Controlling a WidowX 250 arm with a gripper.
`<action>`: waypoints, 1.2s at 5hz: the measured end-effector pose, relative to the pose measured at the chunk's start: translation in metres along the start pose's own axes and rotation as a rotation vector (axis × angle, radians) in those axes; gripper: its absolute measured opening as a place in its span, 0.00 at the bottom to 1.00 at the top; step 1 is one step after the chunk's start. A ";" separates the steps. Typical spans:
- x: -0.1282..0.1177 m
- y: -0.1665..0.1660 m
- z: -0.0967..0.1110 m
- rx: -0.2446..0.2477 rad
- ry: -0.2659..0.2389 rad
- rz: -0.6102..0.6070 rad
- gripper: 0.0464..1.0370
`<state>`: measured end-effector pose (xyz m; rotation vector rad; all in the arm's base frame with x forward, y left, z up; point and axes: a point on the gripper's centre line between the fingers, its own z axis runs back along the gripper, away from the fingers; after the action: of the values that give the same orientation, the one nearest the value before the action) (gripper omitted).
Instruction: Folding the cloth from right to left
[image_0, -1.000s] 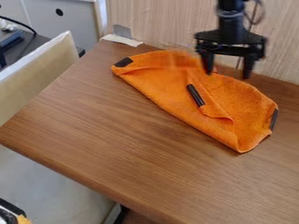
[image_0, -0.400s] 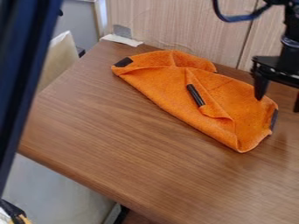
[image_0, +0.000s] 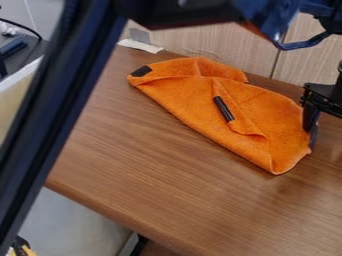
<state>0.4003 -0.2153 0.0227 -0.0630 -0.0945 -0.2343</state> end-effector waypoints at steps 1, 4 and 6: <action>-0.004 0.005 -0.003 0.029 0.029 0.006 0.96; -0.013 0.014 -0.015 0.052 0.075 0.037 0.34; -0.010 0.015 -0.013 0.051 0.066 0.047 0.04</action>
<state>0.3957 -0.1997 0.0082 -0.0072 -0.0335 -0.1865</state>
